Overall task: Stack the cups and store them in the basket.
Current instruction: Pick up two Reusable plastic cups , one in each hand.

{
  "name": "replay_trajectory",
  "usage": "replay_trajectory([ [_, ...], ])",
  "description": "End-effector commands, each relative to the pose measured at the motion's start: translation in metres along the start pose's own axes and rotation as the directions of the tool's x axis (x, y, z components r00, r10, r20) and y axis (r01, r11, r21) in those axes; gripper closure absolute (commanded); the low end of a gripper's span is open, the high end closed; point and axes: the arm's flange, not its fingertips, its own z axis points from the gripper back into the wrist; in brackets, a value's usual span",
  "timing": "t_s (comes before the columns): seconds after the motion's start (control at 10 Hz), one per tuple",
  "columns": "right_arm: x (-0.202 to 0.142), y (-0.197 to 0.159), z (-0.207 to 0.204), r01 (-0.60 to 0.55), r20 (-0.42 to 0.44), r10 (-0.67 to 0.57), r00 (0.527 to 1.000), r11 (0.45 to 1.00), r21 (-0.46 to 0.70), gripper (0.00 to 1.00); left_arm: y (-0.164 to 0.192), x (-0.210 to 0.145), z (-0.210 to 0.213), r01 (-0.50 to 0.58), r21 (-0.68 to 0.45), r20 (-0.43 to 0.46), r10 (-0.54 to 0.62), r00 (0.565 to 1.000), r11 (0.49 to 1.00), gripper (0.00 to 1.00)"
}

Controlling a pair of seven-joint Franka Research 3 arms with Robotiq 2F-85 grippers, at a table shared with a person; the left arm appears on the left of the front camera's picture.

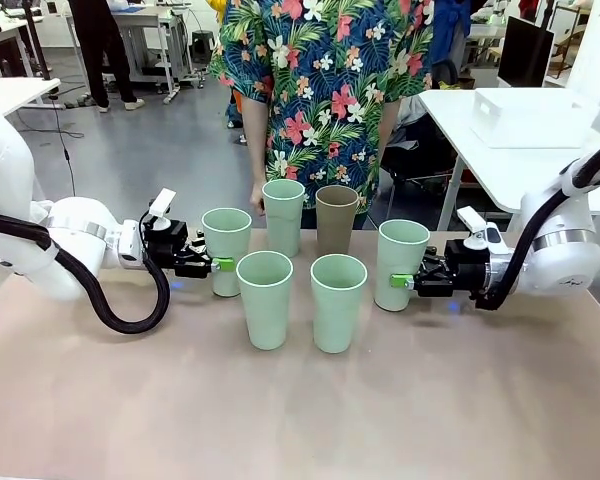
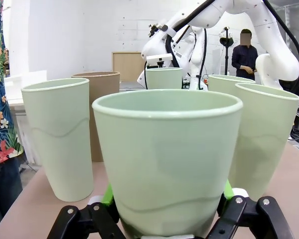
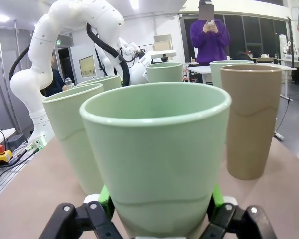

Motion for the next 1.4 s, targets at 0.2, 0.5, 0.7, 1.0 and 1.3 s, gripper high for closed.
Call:
replay_trajectory([
  [0.2,0.001,0.000,0.000,0.003,-0.002,-0.003,1.000,0.999,-0.036,0.42,0.000,0.002,0.000,0.003,0.002,-0.002,-0.003,1.000,1.000,0.70],
  [0.5,0.021,0.008,0.003,-0.040,0.001,0.040,0.999,0.999,-0.036,0.14,-0.012,0.021,0.002,0.043,-0.033,0.000,-0.043,0.999,0.999,0.14],
  [0.7,0.062,0.026,0.013,-0.102,0.020,0.104,0.994,0.991,-0.081,0.14,-0.034,0.065,0.007,0.111,-0.015,0.018,-0.110,0.994,0.994,0.14],
  [1.0,0.098,0.062,0.035,-0.144,0.018,0.147,0.989,0.983,-0.114,0.14,-0.064,0.096,0.025,0.122,-0.062,0.056,-0.119,0.991,0.991,0.14],
  [1.3,0.108,0.106,0.061,-0.164,0.014,0.168,0.986,0.976,-0.146,0.14,-0.106,0.105,0.048,0.110,-0.063,0.036,-0.108,0.994,0.992,0.14],
])
